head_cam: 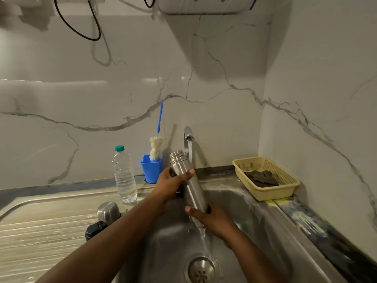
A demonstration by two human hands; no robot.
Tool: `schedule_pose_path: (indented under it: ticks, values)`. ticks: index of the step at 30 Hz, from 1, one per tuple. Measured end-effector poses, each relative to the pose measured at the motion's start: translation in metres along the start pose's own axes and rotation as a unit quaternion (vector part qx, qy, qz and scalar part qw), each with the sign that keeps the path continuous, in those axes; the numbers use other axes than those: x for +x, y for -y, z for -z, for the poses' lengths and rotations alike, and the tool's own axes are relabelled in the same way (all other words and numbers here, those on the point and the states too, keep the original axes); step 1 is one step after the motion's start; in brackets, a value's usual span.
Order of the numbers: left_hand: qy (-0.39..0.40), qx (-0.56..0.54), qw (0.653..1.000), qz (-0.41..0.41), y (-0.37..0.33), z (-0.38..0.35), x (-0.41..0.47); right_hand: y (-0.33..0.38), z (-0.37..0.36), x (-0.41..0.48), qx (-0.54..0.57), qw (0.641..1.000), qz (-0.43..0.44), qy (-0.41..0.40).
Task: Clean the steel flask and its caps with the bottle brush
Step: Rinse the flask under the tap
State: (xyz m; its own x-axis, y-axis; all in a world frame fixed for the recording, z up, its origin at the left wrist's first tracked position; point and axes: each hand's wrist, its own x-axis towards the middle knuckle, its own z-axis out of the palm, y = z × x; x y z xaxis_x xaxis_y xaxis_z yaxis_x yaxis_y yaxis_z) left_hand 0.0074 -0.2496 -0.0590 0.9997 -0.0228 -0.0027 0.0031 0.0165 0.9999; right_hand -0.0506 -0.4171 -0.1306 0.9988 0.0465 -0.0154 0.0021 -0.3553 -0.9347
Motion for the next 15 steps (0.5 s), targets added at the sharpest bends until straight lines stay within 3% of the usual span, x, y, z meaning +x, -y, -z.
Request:
schedule_pose_path:
  ticks: [8, 15]
  values:
    - [0.053, -0.082, 0.992, 0.075, 0.007, -0.005, -0.002, 0.007, 0.001, 0.002, 0.019, 0.999, 0.025, -0.009]
    - [0.089, 0.028, 0.99, 0.107, 0.019, -0.02, -0.014, 0.011, 0.0, -0.002, 0.049, 0.998, 0.021, -0.015]
